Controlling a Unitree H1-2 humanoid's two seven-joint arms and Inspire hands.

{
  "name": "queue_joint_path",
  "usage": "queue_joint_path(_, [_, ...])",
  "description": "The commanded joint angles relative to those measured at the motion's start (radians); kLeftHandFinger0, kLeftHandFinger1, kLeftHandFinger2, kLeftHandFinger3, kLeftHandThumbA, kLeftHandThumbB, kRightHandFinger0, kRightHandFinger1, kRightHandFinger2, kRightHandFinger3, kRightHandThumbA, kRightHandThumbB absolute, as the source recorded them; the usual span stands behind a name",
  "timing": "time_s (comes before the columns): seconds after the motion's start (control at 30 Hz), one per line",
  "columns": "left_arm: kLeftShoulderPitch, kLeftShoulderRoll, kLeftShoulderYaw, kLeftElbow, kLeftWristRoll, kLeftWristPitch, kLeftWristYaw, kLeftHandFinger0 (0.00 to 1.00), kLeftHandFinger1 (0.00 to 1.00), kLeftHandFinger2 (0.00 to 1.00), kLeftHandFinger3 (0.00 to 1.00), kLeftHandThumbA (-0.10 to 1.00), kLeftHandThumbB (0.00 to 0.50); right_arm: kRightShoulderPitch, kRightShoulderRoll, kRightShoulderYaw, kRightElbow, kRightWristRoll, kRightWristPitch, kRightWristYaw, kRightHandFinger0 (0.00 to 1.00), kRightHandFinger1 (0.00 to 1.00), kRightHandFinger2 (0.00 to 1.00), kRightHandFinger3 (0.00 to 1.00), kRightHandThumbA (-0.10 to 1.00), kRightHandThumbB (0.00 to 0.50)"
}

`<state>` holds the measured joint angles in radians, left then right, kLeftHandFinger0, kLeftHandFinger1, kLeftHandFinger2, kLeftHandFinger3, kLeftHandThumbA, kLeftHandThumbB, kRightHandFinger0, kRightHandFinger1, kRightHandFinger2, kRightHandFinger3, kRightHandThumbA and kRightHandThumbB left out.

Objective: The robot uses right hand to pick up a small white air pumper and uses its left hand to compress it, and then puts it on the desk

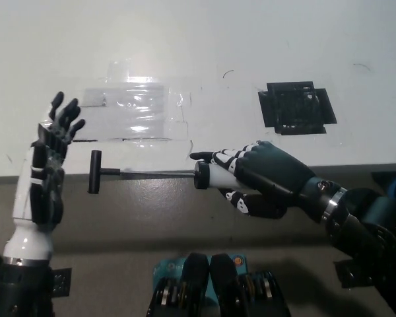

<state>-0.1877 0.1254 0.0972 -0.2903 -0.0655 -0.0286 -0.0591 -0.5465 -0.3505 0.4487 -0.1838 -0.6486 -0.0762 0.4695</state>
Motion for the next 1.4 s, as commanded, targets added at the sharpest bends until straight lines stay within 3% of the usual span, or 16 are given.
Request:
queue_joint_path(0.0, [-0.020,0.010,0.007,-0.004,-0.022,0.002,-0.001,1.00,1.00,1.00,1.00,1.00,0.178,-0.020,-0.005,-0.030,-0.028,0.013,-0.007,0.000,0.08,0.53,0.78,0.91,-0.10,0.182])
queue_joint_path(0.3, [-0.018,-0.015,-0.026,0.008,-0.024,-0.003,-0.014,1.00,1.00,1.00,1.00,1.00,0.154,-0.011,0.012,-0.018,-0.003,0.004,-0.048,-0.032,0.04,0.49,0.78,0.90,-0.10,0.181])
queue_joint_path(0.6, [0.006,-0.044,-0.084,-0.026,-0.002,0.008,-0.013,1.00,1.00,1.00,1.00,1.00,0.165,-0.012,0.022,-0.016,0.001,0.004,-0.036,-0.016,0.05,0.55,0.81,0.93,-0.10,0.179])
queue_joint_path(0.7, [0.005,-0.059,-0.109,-0.027,0.019,-0.013,-0.014,1.00,1.00,1.00,1.00,1.00,0.138,-0.023,0.027,-0.008,0.000,-0.009,-0.032,-0.007,0.07,0.58,0.83,0.94,-0.10,0.170])
queue_joint_path(0.8, [0.003,-0.080,-0.139,-0.049,0.015,0.018,-0.016,1.00,1.00,1.00,1.00,1.00,0.180,-0.028,0.035,0.000,0.001,-0.016,-0.022,0.004,0.07,0.59,0.84,0.96,-0.10,0.162])
queue_joint_path(0.87, [-0.001,-0.087,-0.147,-0.053,0.014,0.025,-0.013,1.00,1.00,1.00,1.00,1.00,0.186,-0.032,0.038,0.000,0.004,-0.011,-0.025,0.005,0.09,0.60,0.85,0.98,-0.10,0.164])
queue_joint_path(1.0, [-0.009,-0.110,-0.155,-0.044,0.010,0.017,-0.009,1.00,1.00,1.00,1.00,1.00,0.143,-0.043,0.050,0.003,0.016,0.003,-0.036,0.009,0.06,0.55,0.81,0.94,-0.10,0.185])
queue_joint_path(1.27, [0.027,-0.115,-0.178,-0.077,0.096,0.049,0.009,1.00,1.00,1.00,1.00,1.00,0.165,-0.028,0.082,0.032,0.009,-0.016,-0.029,0.018,0.08,0.57,0.82,0.94,-0.10,0.230])
queue_joint_path(1.37, [0.012,-0.120,-0.181,-0.060,0.170,0.108,0.035,1.00,1.00,1.00,1.00,1.00,0.173,-0.034,0.091,0.039,0.006,-0.028,-0.024,0.023,0.06,0.55,0.81,0.93,-0.10,0.226])
